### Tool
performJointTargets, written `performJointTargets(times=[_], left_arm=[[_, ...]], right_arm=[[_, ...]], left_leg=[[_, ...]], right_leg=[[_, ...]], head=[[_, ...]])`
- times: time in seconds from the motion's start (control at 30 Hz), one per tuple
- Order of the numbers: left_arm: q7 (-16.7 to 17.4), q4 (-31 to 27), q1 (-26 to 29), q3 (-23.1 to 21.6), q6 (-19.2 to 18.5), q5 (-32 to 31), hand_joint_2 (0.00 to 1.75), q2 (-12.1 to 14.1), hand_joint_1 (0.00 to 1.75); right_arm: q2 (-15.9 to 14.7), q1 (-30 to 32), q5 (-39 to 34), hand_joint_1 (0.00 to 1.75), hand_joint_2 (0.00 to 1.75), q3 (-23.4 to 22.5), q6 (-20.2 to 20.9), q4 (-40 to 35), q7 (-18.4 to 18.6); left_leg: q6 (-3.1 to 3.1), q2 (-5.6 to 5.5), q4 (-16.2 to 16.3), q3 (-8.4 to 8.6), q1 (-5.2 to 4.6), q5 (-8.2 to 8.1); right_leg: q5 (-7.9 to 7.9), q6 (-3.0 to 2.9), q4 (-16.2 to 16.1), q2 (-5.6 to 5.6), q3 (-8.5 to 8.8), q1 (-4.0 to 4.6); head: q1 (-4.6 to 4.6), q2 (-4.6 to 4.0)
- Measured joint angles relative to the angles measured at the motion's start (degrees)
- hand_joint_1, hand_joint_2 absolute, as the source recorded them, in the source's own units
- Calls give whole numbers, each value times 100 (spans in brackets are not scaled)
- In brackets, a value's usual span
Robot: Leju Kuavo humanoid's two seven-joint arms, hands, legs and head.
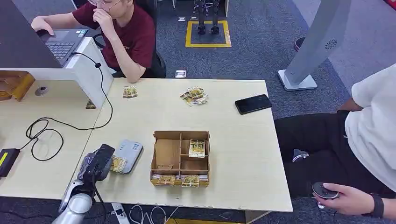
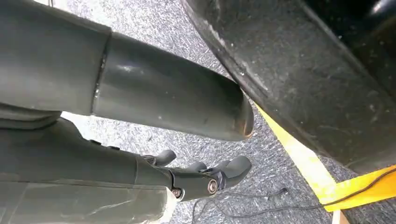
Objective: Pass the card to the sensor for recognition and then transmit it.
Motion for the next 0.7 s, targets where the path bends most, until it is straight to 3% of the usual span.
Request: performJointTargets(times=[0.2, 0.33, 0.5, 0.7], left_arm=[[-57, 7, -4, 0, -280, 252, 175, -35, 175], [-120, -74, 0, 0, -597, 782, 175, -31, 175], [-153, -144, 8, 0, -697, 987, 175, -29, 175], [-319, -470, 120, 22, -916, 2392, 175, 9, 175]], right_arm=[[0, -1, 85, 0, 0, 4, 5, 0, 20], [0, 1, 85, 0, 0, 11, 5, -2, 35], [0, 1, 85, 0, 0, 13, 5, -2, 35], [-11, 3, 87, 0, 0, 33, -2, -13, 35]], left_leg=[[0, -1, 0, 2, 0, 0], [0, -2, 0, 2, 0, 0], [0, -3, 0, 2, 0, 0], [0, -1, 0, 0, 1, 0]], right_leg=[[0, 0, 0, -4, 4, 0], [0, 0, 0, -6, 6, 0], [0, 0, 0, -6, 6, 0], [0, 0, 0, -3, 2, 1]], head=[[0, 0], [0, 0], [0, 0], [0, 0]])
